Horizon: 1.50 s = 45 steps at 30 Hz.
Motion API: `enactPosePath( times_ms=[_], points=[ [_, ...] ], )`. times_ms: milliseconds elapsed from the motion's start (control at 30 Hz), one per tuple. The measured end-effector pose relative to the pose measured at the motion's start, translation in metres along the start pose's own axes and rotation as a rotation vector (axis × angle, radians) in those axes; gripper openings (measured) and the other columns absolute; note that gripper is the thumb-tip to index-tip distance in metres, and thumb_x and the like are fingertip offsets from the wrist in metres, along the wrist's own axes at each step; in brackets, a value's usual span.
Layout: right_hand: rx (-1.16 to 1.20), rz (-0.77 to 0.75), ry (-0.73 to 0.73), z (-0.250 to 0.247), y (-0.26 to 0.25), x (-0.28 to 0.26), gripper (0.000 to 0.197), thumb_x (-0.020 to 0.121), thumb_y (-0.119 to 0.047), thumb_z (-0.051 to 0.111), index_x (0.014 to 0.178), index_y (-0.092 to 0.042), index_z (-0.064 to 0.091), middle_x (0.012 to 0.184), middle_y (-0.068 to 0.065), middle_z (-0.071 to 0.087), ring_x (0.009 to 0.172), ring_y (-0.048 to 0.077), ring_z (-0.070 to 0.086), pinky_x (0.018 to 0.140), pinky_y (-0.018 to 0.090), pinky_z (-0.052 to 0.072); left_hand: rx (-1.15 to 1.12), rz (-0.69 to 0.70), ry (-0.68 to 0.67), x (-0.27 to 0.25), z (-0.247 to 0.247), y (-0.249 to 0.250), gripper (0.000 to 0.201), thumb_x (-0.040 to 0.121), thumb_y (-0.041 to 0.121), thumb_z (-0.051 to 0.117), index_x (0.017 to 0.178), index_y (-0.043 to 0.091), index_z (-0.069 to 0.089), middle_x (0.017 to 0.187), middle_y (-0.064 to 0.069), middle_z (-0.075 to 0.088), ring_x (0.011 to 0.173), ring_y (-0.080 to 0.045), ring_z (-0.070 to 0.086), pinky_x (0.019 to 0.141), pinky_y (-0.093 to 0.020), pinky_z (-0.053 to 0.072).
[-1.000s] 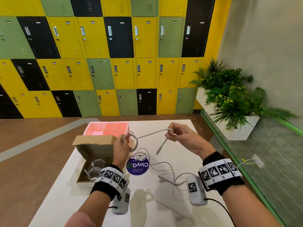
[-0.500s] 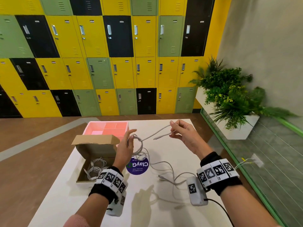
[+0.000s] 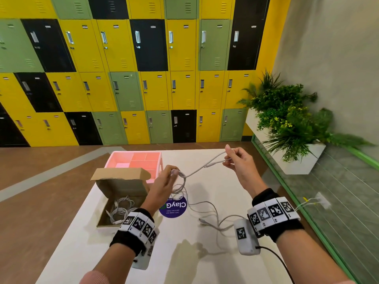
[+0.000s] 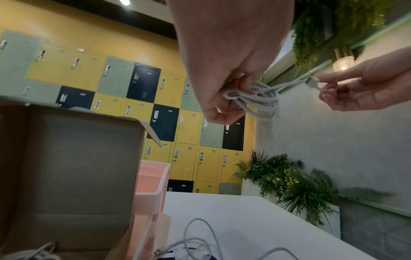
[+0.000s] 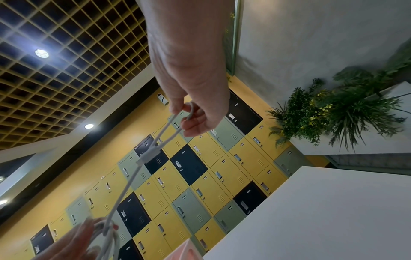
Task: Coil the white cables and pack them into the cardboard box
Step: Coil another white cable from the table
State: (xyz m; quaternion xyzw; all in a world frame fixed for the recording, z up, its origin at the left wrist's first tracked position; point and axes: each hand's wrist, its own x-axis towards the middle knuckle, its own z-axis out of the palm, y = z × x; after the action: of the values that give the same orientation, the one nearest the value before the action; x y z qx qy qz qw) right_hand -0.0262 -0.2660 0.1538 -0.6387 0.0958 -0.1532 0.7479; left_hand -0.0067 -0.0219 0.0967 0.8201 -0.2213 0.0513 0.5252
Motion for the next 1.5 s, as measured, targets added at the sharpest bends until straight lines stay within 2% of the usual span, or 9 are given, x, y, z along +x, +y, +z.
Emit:
enactPosePath(
  times_ms=[67, 200, 333, 467, 633, 933, 1100, 1200, 1500],
  points=[
    [0.013, -0.011, 0.003, -0.002, 0.001, 0.0, 0.022, 0.089, -0.028, 0.063, 0.079, -0.011, 0.055, 0.075, 0.005, 0.057, 0.071, 0.014, 0.056, 0.081, 0.032, 0.056, -0.008, 0.005, -0.021, -0.001, 0.001, 0.003, 0.029, 0.091, 0.042, 0.05, 0.103, 0.016, 0.052, 0.09, 0.006, 0.064, 0.076, -0.024, 0.06, 0.069, -0.041, 0.05],
    [0.055, -0.016, -0.028, -0.007, 0.007, 0.0, 0.018, 0.085, -0.02, 0.068, 0.084, -0.009, 0.055, 0.078, 0.004, 0.056, 0.07, 0.015, 0.058, 0.082, 0.03, 0.054, -0.077, 0.025, 0.066, 0.001, 0.003, 0.009, 0.014, 0.094, 0.025, 0.055, 0.099, 0.012, 0.055, 0.087, -0.001, 0.069, 0.077, -0.035, 0.061, 0.069, -0.045, 0.049],
    [0.069, -0.019, 0.007, -0.012, 0.014, 0.0, 0.016, 0.084, -0.009, 0.068, 0.08, -0.008, 0.053, 0.082, 0.005, 0.056, 0.076, 0.017, 0.059, 0.074, 0.021, 0.055, -0.113, 0.041, 0.088, 0.004, 0.003, 0.016, 0.013, 0.095, 0.025, 0.054, 0.094, 0.012, 0.055, 0.08, 0.006, 0.067, 0.06, -0.015, 0.049, 0.057, -0.03, 0.038],
    [0.111, 0.042, 0.036, -0.011, 0.025, 0.0, 0.012, 0.085, -0.012, 0.067, 0.082, -0.005, 0.057, 0.075, 0.008, 0.059, 0.065, 0.015, 0.06, 0.073, 0.026, 0.057, -0.163, 0.052, 0.12, 0.006, 0.005, 0.027, 0.011, 0.095, 0.026, 0.053, 0.089, 0.018, 0.055, 0.069, 0.018, 0.06, 0.06, -0.01, 0.044, 0.057, -0.034, 0.039],
    [0.104, 0.124, -0.045, 0.007, 0.041, -0.016, 0.013, 0.086, -0.01, 0.065, 0.084, 0.0, 0.058, 0.077, 0.014, 0.064, 0.061, 0.017, 0.061, 0.067, 0.027, 0.059, -0.18, 0.062, 0.166, 0.009, 0.012, 0.032, 0.011, 0.096, 0.024, 0.054, 0.089, 0.017, 0.055, 0.066, 0.019, 0.056, 0.058, -0.004, 0.044, 0.057, -0.034, 0.039],
    [0.302, 0.249, -0.105, 0.034, 0.04, -0.026, 0.006, 0.09, -0.004, 0.058, 0.085, 0.0, 0.058, 0.077, 0.015, 0.066, 0.054, 0.012, 0.065, 0.064, 0.024, 0.059, -0.203, 0.049, 0.157, 0.008, 0.025, 0.029, 0.015, 0.096, 0.021, 0.056, 0.092, 0.006, 0.056, 0.066, 0.019, 0.056, 0.059, -0.004, 0.044, 0.055, -0.021, 0.035],
    [0.054, 0.267, -0.257, 0.047, 0.044, -0.037, 0.007, 0.094, -0.017, 0.056, 0.091, -0.012, 0.061, 0.075, 0.001, 0.068, 0.061, 0.005, 0.065, 0.059, 0.019, 0.046, -0.238, 0.089, 0.132, 0.01, 0.026, 0.029, 0.017, 0.095, 0.021, 0.056, 0.091, 0.005, 0.057, 0.076, 0.005, 0.058, 0.071, -0.012, 0.052, 0.065, -0.025, 0.04],
    [-0.072, 0.237, -0.336, 0.049, 0.044, -0.037, 0.015, 0.097, -0.024, 0.05, 0.093, -0.017, 0.063, 0.083, 0.0, 0.068, 0.068, 0.004, 0.063, 0.062, 0.022, 0.035, -0.229, 0.093, 0.128, 0.009, 0.027, 0.028, 0.015, 0.096, 0.022, 0.055, 0.091, 0.008, 0.057, 0.077, 0.011, 0.059, 0.071, -0.007, 0.054, 0.064, -0.019, 0.043],
    [-0.09, 0.296, -0.521, 0.051, 0.034, -0.046, 0.026, 0.101, -0.017, 0.039, 0.096, -0.016, 0.064, 0.085, -0.002, 0.068, 0.072, 0.008, 0.055, 0.063, 0.026, 0.03, -0.229, 0.024, 0.187, 0.007, 0.033, 0.025, 0.008, 0.094, 0.016, 0.058, 0.092, 0.008, 0.058, 0.082, -0.004, 0.066, 0.078, -0.016, 0.066, 0.067, -0.021, 0.051]
  ],
)
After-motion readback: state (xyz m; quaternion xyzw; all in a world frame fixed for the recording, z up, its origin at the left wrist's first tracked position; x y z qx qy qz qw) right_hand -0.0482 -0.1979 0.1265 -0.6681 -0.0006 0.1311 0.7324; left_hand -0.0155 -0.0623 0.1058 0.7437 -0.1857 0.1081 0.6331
